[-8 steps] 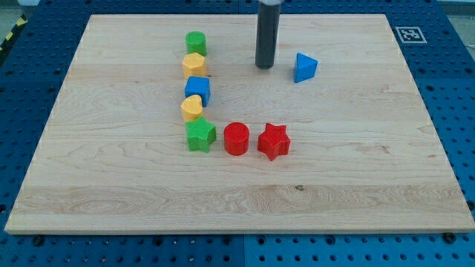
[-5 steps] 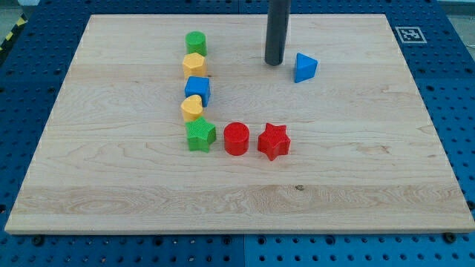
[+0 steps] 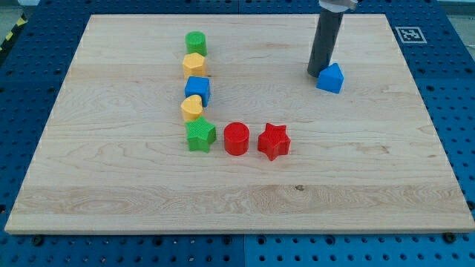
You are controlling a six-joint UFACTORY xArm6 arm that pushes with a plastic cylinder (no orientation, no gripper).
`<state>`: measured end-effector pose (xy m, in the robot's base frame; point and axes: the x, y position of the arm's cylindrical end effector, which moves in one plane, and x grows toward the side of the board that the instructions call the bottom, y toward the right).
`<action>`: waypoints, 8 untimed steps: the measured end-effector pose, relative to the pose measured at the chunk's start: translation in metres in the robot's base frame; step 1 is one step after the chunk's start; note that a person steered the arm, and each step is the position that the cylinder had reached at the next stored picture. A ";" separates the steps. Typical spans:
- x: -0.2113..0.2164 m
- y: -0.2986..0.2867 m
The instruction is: Push the blue triangle closer to red star
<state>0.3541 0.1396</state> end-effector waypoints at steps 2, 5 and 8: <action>0.014 0.016; 0.068 0.055; 0.101 0.099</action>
<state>0.4556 0.2389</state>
